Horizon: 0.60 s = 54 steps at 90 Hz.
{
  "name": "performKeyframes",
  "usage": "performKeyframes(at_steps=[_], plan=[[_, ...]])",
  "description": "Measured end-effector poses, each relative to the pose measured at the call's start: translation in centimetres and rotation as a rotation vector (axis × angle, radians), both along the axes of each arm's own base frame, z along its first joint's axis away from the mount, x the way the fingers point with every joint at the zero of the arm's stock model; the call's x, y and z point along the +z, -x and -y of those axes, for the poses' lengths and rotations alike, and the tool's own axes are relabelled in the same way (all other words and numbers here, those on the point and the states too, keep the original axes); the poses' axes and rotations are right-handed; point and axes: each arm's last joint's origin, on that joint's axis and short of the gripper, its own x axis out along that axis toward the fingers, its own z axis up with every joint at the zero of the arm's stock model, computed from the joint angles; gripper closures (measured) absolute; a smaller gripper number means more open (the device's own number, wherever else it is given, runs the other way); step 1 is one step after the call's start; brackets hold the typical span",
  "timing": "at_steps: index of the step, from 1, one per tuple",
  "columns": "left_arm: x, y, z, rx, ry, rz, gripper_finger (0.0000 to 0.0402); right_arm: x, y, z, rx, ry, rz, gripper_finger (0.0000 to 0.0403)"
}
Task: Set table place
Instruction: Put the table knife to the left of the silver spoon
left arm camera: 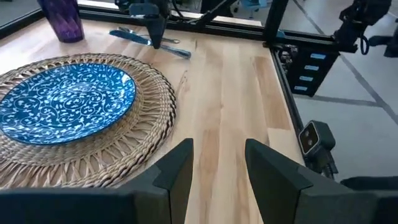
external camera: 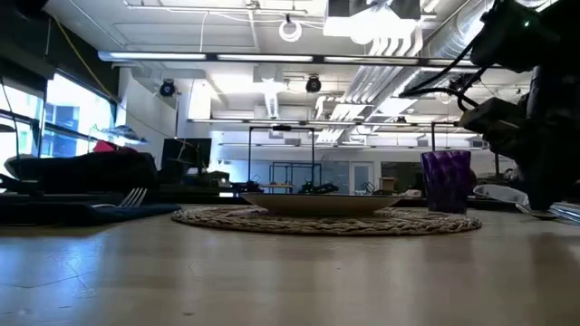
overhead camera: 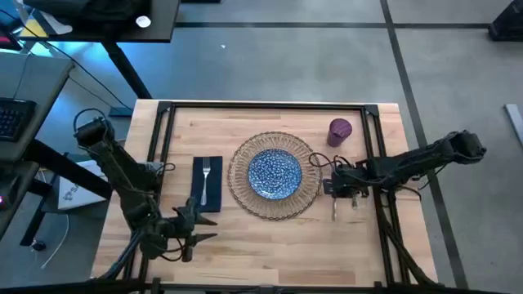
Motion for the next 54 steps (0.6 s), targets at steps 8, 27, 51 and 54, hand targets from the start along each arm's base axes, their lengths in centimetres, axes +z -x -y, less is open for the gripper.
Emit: performKeyframes(at_steps=[8, 27, 51, 54], plan=[[0.0, 0.1, 0.0, -0.004, -0.002, -0.001, 0.0273, 0.0, 0.1, 0.2, -0.01, -0.004, -0.015, 0.0403], [0.0, 0.1, 0.0, -0.003, -0.004, -0.001, 0.0273, -0.1, 0.2, 0.9, -0.005, 0.012, -0.024, 0.0403], [0.0, 0.0, 0.0, 0.01, -0.009, 0.006, 0.0273, -0.2, 0.4, 1.4, -0.009, 0.023, -0.047, 0.0403], [0.0, 0.0, -0.1, 0.011, -0.01, 0.006, 0.0273, -0.2, 0.4, 1.5, -0.012, 0.024, -0.046, 0.0403]])
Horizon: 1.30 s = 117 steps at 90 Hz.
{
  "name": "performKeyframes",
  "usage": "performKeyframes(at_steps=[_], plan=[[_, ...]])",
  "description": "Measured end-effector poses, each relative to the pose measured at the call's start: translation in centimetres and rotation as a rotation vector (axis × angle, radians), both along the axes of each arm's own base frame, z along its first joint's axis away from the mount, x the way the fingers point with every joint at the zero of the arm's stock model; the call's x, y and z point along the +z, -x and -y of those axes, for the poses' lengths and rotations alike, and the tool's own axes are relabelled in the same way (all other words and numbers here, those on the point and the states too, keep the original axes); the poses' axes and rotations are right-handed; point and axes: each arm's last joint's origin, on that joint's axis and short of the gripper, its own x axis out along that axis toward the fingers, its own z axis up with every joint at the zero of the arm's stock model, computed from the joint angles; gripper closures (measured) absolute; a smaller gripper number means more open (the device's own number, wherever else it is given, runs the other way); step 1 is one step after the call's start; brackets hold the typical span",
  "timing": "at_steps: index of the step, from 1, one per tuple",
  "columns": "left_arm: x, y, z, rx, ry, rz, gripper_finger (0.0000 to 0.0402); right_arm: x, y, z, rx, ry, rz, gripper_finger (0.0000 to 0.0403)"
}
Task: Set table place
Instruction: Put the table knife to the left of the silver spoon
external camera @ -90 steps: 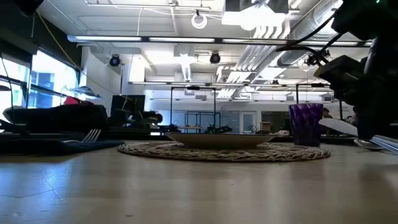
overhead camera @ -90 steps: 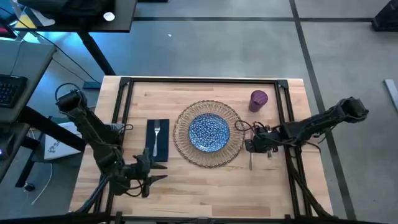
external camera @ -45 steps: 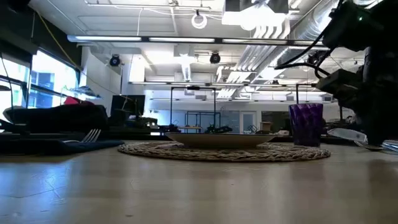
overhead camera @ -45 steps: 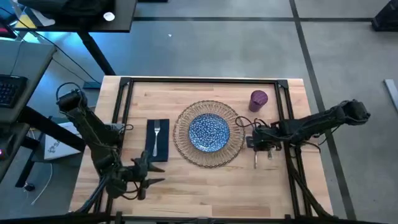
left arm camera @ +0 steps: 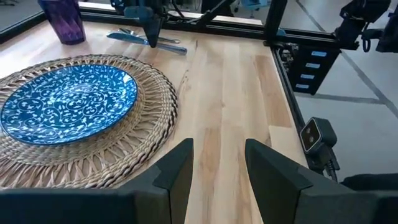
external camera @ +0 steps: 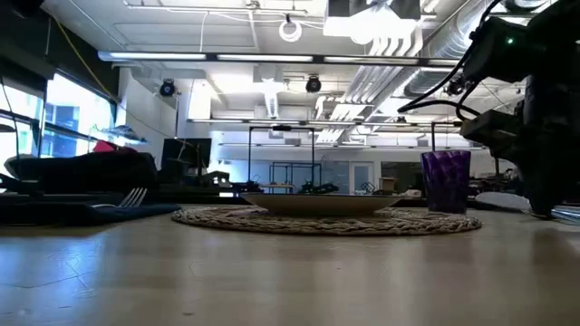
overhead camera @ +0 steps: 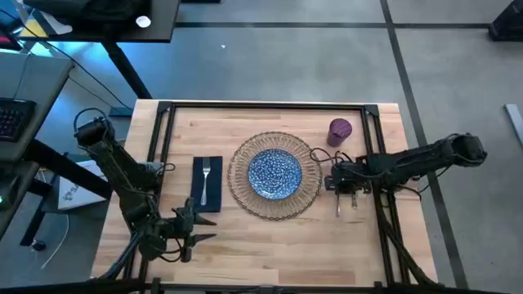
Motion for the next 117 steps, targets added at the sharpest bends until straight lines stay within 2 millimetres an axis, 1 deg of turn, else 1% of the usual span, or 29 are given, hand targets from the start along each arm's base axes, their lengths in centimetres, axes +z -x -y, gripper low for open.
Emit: performKeyframes(at_steps=[34, 54, 72, 82, 104, 117], plan=[[0.0, -0.6, -0.3, -0.056, -0.005, -0.037, 0.0273, -0.3, 0.0, 0.1, -0.009, 0.018, -0.032, 0.0403], [0.0, -0.5, -0.2, -0.085, 0.004, -0.054, 0.0273, -1.0, -0.4, 0.1, -0.008, 0.029, -0.066, 0.0403], [0.0, -0.5, -0.2, -0.085, 0.003, -0.056, 0.0273, -0.9, -0.5, 0.1, -0.003, 0.04, -0.054, 0.0399], [0.0, -0.5, -0.2, -0.084, 0.002, -0.056, 0.0273, -1.0, -0.4, 0.2, -0.003, 0.042, -0.062, 0.0383], [0.0, -0.5, -0.2, -0.082, 0.001, -0.054, 0.0273, -1.0, -0.4, 0.2, -0.007, 0.05, -0.066, 0.0318], [0.0, -0.5, -0.2, -0.082, 0.002, -0.054, 0.0273, -1.0, -0.3, 0.2, -0.01, 0.062, -0.081, 0.0294]])
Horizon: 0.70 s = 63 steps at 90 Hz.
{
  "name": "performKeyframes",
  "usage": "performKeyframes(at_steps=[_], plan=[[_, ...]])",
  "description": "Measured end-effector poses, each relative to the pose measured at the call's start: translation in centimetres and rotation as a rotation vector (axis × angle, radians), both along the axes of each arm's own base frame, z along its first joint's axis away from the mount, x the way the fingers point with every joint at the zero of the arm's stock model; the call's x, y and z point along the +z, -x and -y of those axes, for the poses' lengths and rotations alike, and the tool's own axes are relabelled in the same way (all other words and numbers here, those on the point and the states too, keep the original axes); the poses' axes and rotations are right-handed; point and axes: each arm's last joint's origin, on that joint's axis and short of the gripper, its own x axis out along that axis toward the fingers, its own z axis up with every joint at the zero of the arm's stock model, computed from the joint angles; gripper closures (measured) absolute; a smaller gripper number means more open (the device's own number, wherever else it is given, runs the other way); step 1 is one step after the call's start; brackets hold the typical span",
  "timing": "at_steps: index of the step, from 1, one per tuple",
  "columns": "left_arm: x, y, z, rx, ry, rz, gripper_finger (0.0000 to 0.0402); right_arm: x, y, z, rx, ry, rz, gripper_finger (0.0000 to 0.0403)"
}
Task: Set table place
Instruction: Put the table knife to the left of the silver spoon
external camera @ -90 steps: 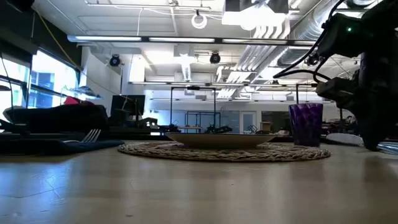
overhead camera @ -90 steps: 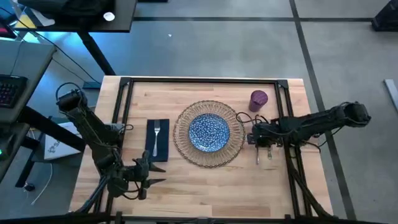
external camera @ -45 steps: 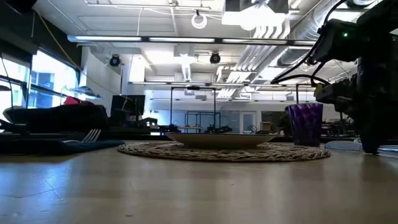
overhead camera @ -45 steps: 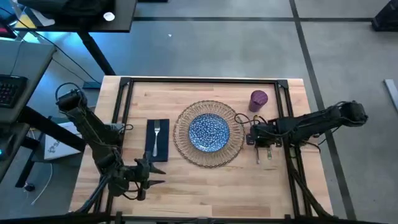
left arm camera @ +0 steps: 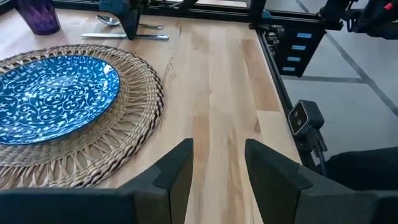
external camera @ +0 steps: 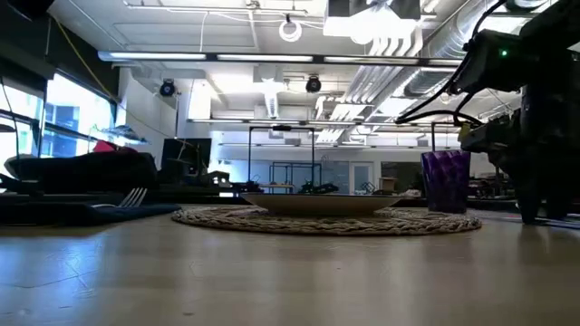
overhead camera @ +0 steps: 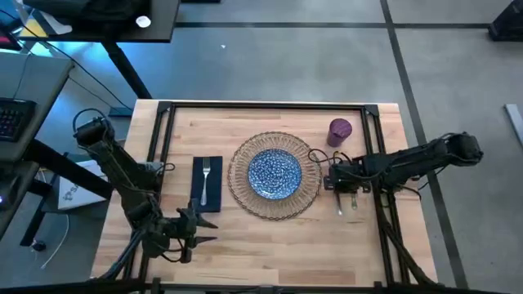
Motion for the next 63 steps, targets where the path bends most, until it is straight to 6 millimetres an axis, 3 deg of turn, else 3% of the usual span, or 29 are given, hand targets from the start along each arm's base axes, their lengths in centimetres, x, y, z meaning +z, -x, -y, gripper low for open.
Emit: performKeyframes(at_steps=[34, 63], plan=[[0.0, 0.0, 0.0, 0.0, 0.0, 0.0, 0.0273, 1.8, -0.6, 0.3, 0.023, 0.122, -0.024, 0.0288], [0.0, 0.0, 0.0, 0.0, 0.0, 0.0, 0.0273, 1.8, -0.6, -0.7, 0.047, 0.075, -0.017, 0.0288]])
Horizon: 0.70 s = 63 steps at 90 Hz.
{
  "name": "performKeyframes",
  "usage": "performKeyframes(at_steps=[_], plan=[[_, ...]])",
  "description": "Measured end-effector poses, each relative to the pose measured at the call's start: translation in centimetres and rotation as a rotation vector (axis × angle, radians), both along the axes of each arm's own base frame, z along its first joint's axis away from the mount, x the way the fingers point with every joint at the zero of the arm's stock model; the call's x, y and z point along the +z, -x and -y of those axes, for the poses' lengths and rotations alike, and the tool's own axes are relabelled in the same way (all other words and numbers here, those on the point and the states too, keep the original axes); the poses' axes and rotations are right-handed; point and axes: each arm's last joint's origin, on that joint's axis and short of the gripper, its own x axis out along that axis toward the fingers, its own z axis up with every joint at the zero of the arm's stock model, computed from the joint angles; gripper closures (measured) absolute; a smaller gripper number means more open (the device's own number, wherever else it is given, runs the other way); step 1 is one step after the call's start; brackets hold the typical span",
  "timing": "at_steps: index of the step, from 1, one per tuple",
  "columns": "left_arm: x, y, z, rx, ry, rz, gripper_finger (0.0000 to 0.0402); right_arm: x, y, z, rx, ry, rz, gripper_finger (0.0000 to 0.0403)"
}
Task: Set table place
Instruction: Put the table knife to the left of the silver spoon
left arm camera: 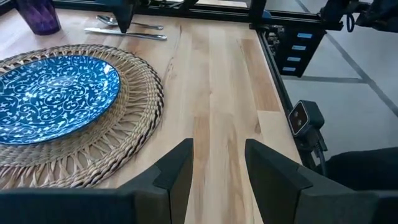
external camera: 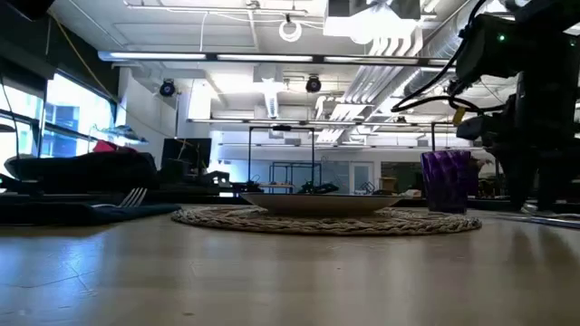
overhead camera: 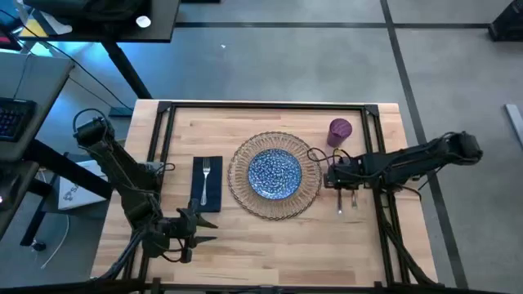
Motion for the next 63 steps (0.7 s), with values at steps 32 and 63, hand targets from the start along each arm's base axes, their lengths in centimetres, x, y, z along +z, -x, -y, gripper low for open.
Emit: performKeyframes(at_steps=[32, 63], plan=[[0.0, 0.0, 0.0, 0.0, 0.001, 0.001, 0.0273, -0.7, -0.1, -2.3, 0.039, -0.037, -0.034, 0.0289], [0.0, 0.0, 0.0, -0.002, 0.003, 0.001, 0.0273, -1.8, -0.6, -3.0, 0.079, -0.032, -0.083, 0.0289]])
